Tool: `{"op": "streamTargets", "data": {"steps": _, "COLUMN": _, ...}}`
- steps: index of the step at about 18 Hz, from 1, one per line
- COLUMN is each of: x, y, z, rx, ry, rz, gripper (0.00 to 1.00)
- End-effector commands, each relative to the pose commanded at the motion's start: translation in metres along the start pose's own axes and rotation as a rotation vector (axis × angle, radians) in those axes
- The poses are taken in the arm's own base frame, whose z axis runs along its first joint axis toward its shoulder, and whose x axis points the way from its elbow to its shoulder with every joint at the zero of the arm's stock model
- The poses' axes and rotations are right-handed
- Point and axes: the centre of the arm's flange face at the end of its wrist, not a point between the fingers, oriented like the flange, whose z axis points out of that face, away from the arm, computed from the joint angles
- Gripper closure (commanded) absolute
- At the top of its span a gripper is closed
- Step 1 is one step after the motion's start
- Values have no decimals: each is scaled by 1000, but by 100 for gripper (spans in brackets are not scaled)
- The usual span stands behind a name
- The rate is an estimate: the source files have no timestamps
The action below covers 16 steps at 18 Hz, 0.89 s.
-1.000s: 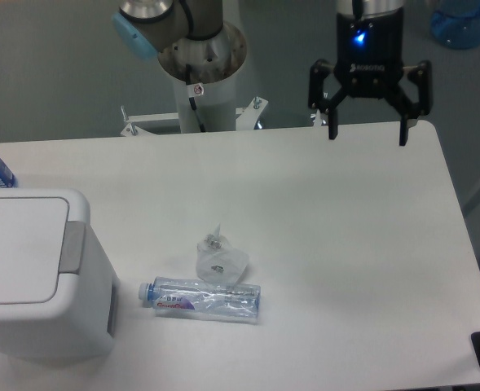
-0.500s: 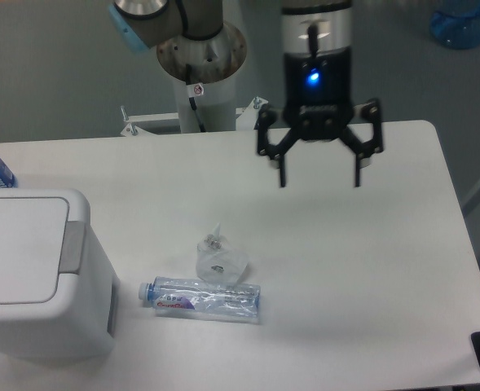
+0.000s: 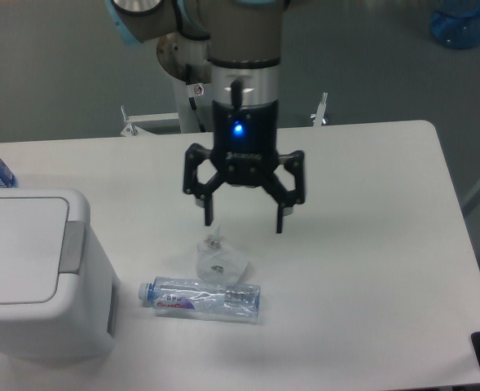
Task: Open the trash can
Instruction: 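Move the open gripper across the table toward the white trash bin lid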
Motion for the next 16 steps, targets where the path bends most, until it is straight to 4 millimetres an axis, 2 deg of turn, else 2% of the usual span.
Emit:
{"op": "streamTargets", "data": {"steps": 8, "x": 67, "y": -16, "z": 15, "rx": 30, "ry": 57, "rz": -90, "gripper": 0}}
{"op": "streamTargets", "data": {"steps": 16, "x": 104, "y": -16, "z": 24, "rx": 14, "ry": 101, "rz": -72, "gripper": 0}}
